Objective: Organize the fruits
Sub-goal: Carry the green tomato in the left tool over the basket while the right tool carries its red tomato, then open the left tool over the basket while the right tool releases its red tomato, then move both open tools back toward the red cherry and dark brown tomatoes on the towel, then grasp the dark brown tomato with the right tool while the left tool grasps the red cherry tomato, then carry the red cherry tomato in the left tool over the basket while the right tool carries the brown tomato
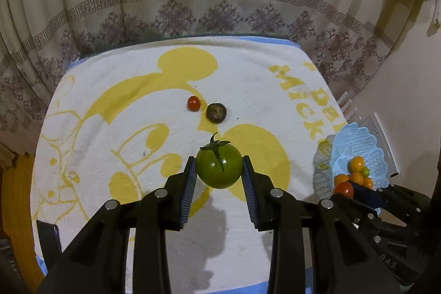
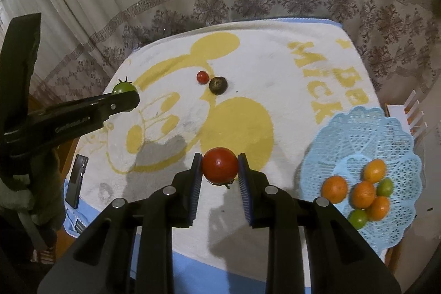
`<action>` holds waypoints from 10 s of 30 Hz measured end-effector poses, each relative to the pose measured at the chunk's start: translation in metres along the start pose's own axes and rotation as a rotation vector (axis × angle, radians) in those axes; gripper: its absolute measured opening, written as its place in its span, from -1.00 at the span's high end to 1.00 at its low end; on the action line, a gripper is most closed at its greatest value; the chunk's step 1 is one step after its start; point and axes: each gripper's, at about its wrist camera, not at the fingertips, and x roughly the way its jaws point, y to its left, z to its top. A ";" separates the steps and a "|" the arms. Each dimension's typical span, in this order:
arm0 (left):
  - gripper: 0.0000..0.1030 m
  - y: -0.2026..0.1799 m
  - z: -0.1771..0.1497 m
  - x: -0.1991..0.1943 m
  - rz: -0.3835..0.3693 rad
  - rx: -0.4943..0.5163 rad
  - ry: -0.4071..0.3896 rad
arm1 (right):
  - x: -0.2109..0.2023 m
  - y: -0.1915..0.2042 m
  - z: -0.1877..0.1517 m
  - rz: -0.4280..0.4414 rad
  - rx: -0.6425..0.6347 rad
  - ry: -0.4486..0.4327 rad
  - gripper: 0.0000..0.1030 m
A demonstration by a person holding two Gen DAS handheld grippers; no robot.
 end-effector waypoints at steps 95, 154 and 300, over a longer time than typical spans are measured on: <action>-0.20 -0.203 -0.014 0.020 -0.134 0.307 0.035 | -0.059 -0.179 -0.043 -0.138 0.319 -0.043 0.17; -0.34 -0.014 -0.015 -0.010 0.020 -0.002 0.025 | -0.010 -0.059 -0.007 -0.093 0.191 -0.052 -0.49; 0.48 0.041 0.011 0.050 0.060 -0.073 0.050 | 0.060 -0.014 0.034 -0.017 0.092 0.066 0.22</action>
